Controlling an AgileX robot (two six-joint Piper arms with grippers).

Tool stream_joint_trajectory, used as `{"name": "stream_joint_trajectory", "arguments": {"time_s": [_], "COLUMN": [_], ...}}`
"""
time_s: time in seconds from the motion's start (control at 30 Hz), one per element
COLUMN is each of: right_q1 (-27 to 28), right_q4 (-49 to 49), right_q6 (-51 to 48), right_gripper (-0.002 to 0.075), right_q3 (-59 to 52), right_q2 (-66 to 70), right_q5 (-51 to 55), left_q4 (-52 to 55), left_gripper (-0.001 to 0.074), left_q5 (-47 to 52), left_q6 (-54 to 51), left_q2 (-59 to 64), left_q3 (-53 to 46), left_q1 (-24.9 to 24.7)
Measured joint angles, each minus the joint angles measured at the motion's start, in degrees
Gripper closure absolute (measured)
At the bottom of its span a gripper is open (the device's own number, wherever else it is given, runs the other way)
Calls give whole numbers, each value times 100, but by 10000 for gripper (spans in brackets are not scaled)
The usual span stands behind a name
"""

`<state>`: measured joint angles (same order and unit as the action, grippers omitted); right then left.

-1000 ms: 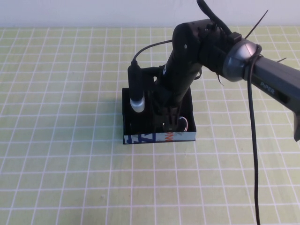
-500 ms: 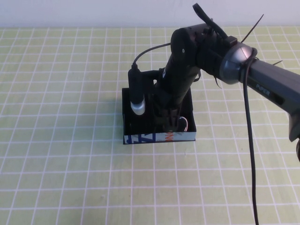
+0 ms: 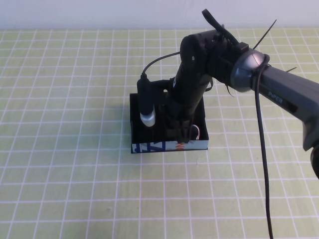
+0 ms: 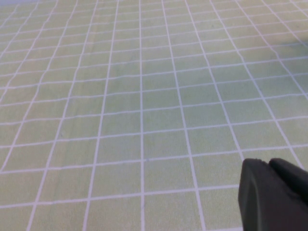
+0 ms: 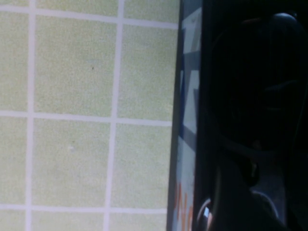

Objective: Take glasses out of glasses case
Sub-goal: Pick up the glasses from the glasses case

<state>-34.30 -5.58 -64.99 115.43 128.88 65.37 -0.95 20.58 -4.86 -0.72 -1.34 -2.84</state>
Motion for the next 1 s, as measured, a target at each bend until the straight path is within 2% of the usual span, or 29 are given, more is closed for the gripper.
{"name": "stream_joint_trajectory", "arguments": {"time_s": [1.0], "right_q1": [0], "right_q4": [29], "right_q6": [-2], "right_gripper": [497], "right_q3": [0], "right_q2": [158], "right_q5": [-52], "left_q4": [0], "left_gripper": [739], "left_q5": [0], "left_q6": [0], "left_q2": [0], "left_q3": [0], "left_q1": [0]}}
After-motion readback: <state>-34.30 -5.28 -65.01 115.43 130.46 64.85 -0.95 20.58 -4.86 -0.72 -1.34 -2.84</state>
